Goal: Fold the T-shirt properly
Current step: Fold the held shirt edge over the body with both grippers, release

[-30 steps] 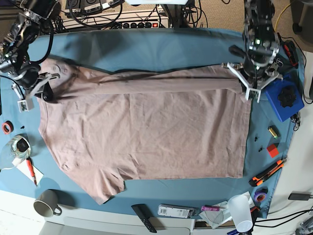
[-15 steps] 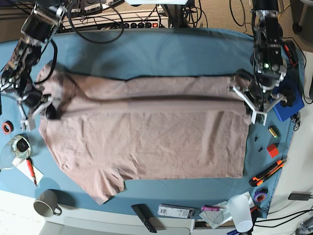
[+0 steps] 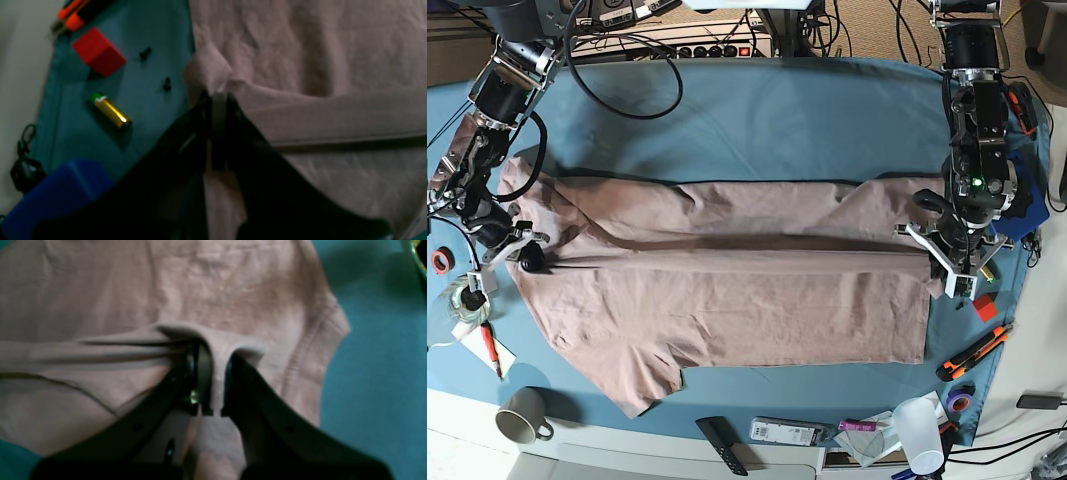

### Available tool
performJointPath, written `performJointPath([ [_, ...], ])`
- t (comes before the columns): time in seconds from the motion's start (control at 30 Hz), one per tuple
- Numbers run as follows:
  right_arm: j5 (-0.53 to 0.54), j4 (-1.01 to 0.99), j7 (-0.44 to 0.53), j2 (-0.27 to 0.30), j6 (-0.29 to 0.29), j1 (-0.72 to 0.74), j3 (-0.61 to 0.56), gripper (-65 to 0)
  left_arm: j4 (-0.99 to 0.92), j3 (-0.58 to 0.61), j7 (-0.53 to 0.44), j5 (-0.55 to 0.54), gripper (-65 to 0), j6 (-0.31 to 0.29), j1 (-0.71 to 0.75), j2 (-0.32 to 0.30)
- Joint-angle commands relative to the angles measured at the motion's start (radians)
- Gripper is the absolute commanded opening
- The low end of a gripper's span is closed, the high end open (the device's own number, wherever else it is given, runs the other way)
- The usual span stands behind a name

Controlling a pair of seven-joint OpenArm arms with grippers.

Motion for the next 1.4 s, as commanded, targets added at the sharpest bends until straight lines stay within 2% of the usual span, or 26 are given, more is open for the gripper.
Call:
performJointPath([
  [0.0, 0.006, 0.014, 0.034, 0.024, -0.002, 0.027, 0.006, -65.0, -0.006, -0.007, -0.03, 0.013, -65.0, 0.008, -0.019, -0.013],
  [0.17, 0.002, 0.014, 0.051, 0.023, -0.002, 0.027, 0.006, -65.0, -0.064, -0.007, -0.066, 0.013, -65.0, 0.007, -0.023, -0.013],
  [0.4, -0.083, 0.014, 0.117, 0.024, -0.009, 0.028, -0.042, -65.0, -0.071, -0.007, -0.1, 0.012, -65.0, 0.007, -0.027, -0.013],
  [0.53, -0.169, 0.014, 0.192, 0.023, -0.06, 0.031, -0.113, -65.0, -0.095, -0.007, -0.099, 0.012, -65.0, -0.02, -0.054, -0.013],
  [0.63, -0.208, 0.009, 0.204, 0.023, -0.085, 0.049, -0.146, -65.0, -0.132, -0.007, -0.098, 0.008, -65.0, -0.019, -0.084, -0.013],
  [0.93, -0.205, -0.243, 0.238, 0.023, -0.068, 0.228, -0.15, -65.0, -0.183, -0.007, -0.098, 0.008, -65.0, -0.019, -0.108, -0.013],
  [1.2, -0.206, -0.269, 0.237, 0.024, -0.068, 0.24, -0.15, -65.0, -0.183, -0.007, -0.104, 0.008, -65.0, -0.019, -0.108, -0.013],
  [1.23, -0.206, -0.269, 0.238, 0.024, -0.068, 0.24, -0.15, -65.0, -0.183, -0.007, -0.11, 0.008, -63.0, -0.019, -0.108, -0.013],
  [1.33, -0.205, -0.269, 0.237, 0.024, -0.066, 0.241, -0.15, -65.0, -0.183, -0.007, -0.113, 0.009, -51.4, -0.019, -0.114, -0.014],
  [1.37, -0.205, -0.269, 0.237, 0.024, -0.055, 0.241, -0.149, -59.4, -0.183, -0.007, -0.113, 0.009, -48.5, -0.019, -0.117, -0.014],
])
